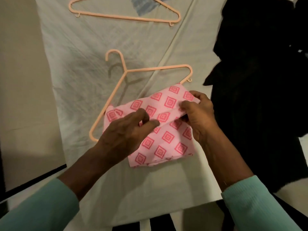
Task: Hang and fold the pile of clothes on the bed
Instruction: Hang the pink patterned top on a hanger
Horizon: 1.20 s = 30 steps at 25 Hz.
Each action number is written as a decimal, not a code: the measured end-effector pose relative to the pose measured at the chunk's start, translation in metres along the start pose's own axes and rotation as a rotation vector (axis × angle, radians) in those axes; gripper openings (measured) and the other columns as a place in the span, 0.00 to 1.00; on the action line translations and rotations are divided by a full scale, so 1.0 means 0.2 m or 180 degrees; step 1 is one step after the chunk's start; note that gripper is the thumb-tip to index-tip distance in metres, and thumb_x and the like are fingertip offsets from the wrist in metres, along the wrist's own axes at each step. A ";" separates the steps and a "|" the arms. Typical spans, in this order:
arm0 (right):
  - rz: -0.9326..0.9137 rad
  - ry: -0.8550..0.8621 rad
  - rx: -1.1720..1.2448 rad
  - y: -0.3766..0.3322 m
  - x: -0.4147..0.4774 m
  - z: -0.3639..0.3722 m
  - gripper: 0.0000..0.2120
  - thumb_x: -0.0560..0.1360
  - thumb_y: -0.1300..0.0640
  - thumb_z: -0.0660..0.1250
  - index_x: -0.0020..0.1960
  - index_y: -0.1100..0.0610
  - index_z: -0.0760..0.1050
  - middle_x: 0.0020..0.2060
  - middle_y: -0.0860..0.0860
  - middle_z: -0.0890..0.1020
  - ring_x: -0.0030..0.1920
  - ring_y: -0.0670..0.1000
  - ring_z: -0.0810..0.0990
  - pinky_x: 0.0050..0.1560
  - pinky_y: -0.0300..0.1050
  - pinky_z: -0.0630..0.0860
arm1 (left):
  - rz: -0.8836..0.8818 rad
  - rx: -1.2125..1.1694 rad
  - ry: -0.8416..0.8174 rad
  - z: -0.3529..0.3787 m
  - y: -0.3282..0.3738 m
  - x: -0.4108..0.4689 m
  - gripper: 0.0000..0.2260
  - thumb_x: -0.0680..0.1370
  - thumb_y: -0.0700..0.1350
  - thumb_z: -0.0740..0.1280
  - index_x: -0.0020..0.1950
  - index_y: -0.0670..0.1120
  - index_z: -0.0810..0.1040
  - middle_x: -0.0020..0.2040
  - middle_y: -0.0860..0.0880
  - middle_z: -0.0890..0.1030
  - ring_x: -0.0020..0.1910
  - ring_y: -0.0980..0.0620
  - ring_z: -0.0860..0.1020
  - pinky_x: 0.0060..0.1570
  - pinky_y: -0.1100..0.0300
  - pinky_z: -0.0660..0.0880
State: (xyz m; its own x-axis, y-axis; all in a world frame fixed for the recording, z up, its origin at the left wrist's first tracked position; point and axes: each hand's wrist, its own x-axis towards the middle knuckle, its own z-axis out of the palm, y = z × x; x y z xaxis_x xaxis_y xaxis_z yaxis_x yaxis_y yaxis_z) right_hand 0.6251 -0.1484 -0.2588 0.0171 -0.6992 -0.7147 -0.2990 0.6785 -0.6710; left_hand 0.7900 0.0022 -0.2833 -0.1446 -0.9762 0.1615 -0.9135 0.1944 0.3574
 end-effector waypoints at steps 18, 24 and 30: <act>-0.0680 0.0561 -0.1798 0.42 -0.21 -0.20 0.28 0.73 0.33 0.65 0.67 0.47 0.72 0.59 0.46 0.79 0.60 0.52 0.80 0.58 0.62 0.81 | -0.3141 -0.0378 0.0662 0.02 0.10 -0.27 0.18 0.81 0.54 0.68 0.67 0.48 0.77 0.61 0.44 0.78 0.59 0.42 0.77 0.58 0.40 0.74; -0.0329 0.0051 -0.1809 0.29 -0.04 -0.14 0.10 0.81 0.46 0.69 0.56 0.52 0.77 0.47 0.45 0.84 0.43 0.45 0.82 0.39 0.42 0.75 | -0.4145 -0.1685 0.0835 0.08 -0.02 -0.14 0.04 0.79 0.50 0.72 0.54 0.56 0.83 0.45 0.56 0.85 0.45 0.51 0.84 0.49 0.50 0.82; -0.0683 -0.0108 -0.1615 0.31 -0.03 -0.13 0.08 0.84 0.49 0.66 0.60 0.51 0.73 0.49 0.42 0.81 0.46 0.44 0.81 0.44 0.44 0.79 | -0.3819 -0.1783 0.1179 -0.05 -0.25 -0.10 0.05 0.78 0.45 0.74 0.51 0.55 0.86 0.45 0.56 0.86 0.46 0.54 0.84 0.54 0.49 0.83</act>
State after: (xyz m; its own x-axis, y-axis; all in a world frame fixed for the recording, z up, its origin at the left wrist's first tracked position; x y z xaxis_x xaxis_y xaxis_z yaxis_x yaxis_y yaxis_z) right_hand 0.5825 -0.1086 -0.2914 0.1564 -0.7965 -0.5840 -0.7077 0.3221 -0.6288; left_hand 0.8418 0.0126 -0.2949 0.8067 -0.5063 -0.3049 -0.1181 -0.6437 0.7561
